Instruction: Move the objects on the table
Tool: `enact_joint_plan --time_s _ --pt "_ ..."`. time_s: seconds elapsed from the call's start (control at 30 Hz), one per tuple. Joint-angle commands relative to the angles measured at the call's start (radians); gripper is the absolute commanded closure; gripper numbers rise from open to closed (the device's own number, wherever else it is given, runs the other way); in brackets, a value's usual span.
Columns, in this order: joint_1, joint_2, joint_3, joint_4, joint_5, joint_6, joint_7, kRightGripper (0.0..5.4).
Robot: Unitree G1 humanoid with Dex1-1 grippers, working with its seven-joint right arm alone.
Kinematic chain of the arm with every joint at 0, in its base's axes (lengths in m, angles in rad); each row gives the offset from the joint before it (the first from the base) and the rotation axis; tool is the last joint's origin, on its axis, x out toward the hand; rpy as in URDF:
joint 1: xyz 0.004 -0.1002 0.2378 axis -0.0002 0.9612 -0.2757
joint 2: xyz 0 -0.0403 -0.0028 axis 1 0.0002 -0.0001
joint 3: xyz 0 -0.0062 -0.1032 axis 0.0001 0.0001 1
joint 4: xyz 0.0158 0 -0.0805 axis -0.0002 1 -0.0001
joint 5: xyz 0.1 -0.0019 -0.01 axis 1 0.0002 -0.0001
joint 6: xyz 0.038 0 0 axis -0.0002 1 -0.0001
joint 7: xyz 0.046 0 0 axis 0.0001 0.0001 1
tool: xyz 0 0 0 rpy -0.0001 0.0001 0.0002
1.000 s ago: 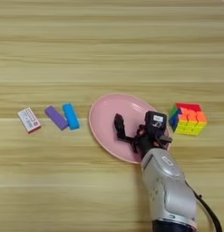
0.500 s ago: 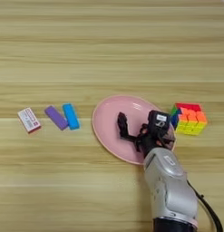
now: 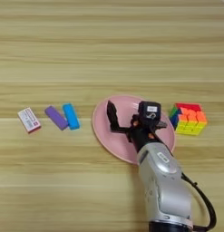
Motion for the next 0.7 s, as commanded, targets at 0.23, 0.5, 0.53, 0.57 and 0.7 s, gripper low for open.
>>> enact_joint_plan --time_s 0.23,0.5,0.53,0.57,0.7 --pt "-0.02 0.014 0.124 -0.113 -0.072 -0.109 0.018 0.03" --pt "-0.031 0.042 0.232 -0.126 -0.133 -0.152 0.026 0.03" --pt "-0.03 0.047 0.248 -0.129 -0.138 -0.155 0.027 0.03" --pt "-0.03 0.054 0.267 -0.133 -0.145 -0.156 0.027 0.03" --pt "-0.032 0.08 0.342 -0.137 -0.169 -0.16 0.031 0.03"
